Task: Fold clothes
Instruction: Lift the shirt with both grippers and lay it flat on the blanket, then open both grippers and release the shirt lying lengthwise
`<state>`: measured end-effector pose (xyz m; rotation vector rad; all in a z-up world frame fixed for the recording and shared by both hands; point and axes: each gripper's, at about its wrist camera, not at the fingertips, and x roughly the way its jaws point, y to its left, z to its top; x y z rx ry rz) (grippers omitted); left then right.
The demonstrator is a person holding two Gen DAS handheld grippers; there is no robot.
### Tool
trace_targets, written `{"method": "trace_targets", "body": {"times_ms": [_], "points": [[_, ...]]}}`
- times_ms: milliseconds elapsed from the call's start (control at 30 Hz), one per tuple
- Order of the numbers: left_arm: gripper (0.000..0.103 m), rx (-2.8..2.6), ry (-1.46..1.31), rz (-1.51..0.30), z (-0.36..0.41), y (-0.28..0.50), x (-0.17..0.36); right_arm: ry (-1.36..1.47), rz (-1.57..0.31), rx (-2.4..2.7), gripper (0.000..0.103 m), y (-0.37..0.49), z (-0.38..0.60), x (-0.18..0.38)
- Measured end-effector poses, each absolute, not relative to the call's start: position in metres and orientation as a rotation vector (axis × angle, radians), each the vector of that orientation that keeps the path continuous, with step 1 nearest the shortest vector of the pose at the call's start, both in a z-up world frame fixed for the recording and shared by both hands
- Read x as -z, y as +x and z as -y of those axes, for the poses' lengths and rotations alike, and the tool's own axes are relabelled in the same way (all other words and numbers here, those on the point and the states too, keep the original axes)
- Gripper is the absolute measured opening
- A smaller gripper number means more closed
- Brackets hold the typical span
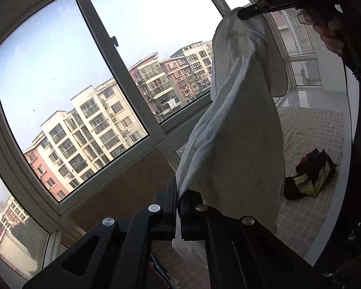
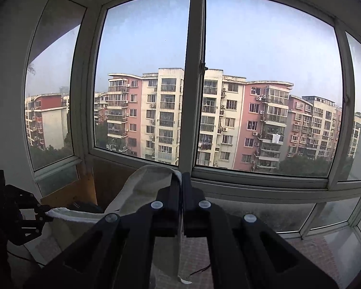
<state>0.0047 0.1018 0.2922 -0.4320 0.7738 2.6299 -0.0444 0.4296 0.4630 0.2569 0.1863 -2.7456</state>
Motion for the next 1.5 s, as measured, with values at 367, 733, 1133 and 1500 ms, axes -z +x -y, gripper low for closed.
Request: {"method": "trace_targets", "body": {"times_ms": [367,733,1133,1500], "points": [[0.005,-2.505,-0.589,-0.819,-0.116,-0.064,-0.266,0.504,-0.275,2.796,0.002,-0.186,-0.397,-0.391],[0.007,-2.275,-1.224,-0.699,-0.171,-0.324,-0.027,1.249,-0.461,2.799,0.002,-0.497,-0.389,-0.075],[0.035,-2.102,-1.484,-0.515,-0.173,-0.324,0.110,1.742,-0.243,2.562,0.014,-0.537,-0.478,0.038],[0.061,-1.886,-1.669,-0.194,-0.214,-0.128,0.154,1.514,-0.071,2.586,0.038,-0.360,-0.534,-0.010]]}}
